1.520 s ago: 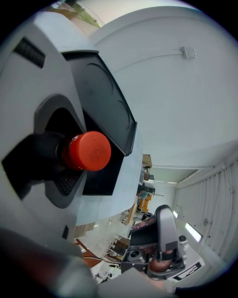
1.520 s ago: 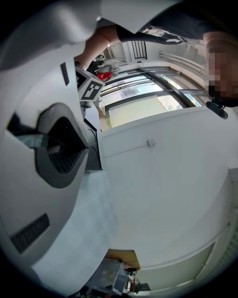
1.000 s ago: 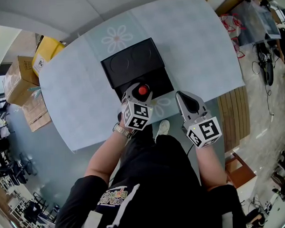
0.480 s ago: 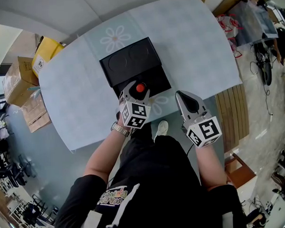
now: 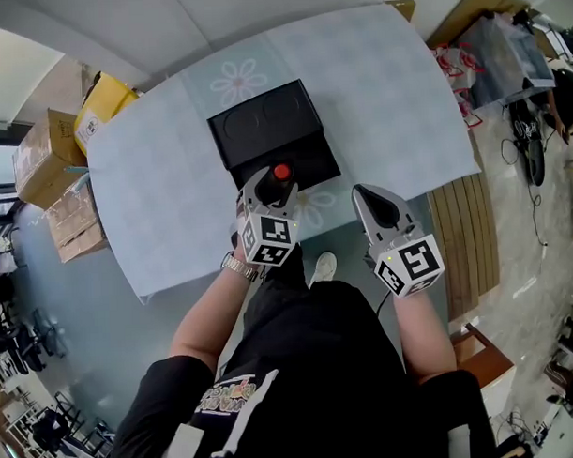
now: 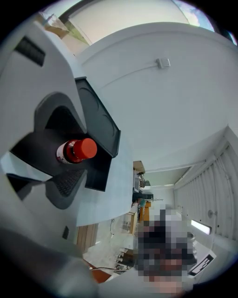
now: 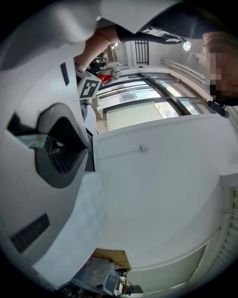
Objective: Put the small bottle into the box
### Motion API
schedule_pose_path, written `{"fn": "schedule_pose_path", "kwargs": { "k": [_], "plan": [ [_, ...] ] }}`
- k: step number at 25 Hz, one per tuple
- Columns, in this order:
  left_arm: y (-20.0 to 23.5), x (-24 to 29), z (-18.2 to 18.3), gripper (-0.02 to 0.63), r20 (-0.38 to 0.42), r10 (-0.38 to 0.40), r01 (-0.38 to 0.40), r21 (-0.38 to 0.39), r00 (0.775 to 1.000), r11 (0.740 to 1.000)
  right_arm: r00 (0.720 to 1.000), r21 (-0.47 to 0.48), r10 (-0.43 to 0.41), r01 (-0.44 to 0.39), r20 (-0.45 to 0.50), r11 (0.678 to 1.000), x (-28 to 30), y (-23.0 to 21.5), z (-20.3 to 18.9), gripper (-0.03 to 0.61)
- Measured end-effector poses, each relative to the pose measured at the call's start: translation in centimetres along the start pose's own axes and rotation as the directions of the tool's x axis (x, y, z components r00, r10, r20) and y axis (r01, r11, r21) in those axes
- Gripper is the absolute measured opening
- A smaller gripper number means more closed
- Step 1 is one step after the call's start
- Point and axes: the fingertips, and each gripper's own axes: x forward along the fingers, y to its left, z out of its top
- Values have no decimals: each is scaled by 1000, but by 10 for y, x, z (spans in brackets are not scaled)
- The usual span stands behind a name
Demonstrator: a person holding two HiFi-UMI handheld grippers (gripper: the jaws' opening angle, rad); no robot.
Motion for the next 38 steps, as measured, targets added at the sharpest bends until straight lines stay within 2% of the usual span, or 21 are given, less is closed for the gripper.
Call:
{"fn": "schedule_pose_path", "kwargs": {
  "k": [8,16,19,21,24,31,38],
  "plan": [
    [-4,-59,20,238,79,101,-98,-32,992,995,998,-63,53,-50,44,997,-30,26,13,8],
    [-19,-156,50,226,231,164,-118,-203,959,972,989,-121,121,-111,83,986,-67,67,21,8],
    [-27,-191,56,131,272,182,-113,-251,945,961,985,-131,146,-134,88,982,-79,81,21,8],
    [-32,-214,58,23,296,193,-110,-276,936,955,983,-136,159,-146,90,980,-85,91,20,8],
    [-45,-237,55,8,316,165,-71,-290,934,955,980,-142,174,-161,91,977,-93,105,18,8],
    [-69,-269,43,8,341,80,12,-258,937,966,976,-141,194,-180,94,974,-102,141,14,8],
    [-65,-291,24,8,364,-4,97,-236,932,967,983,-136,166,-154,83,979,-92,179,5,8]
  ]
}}
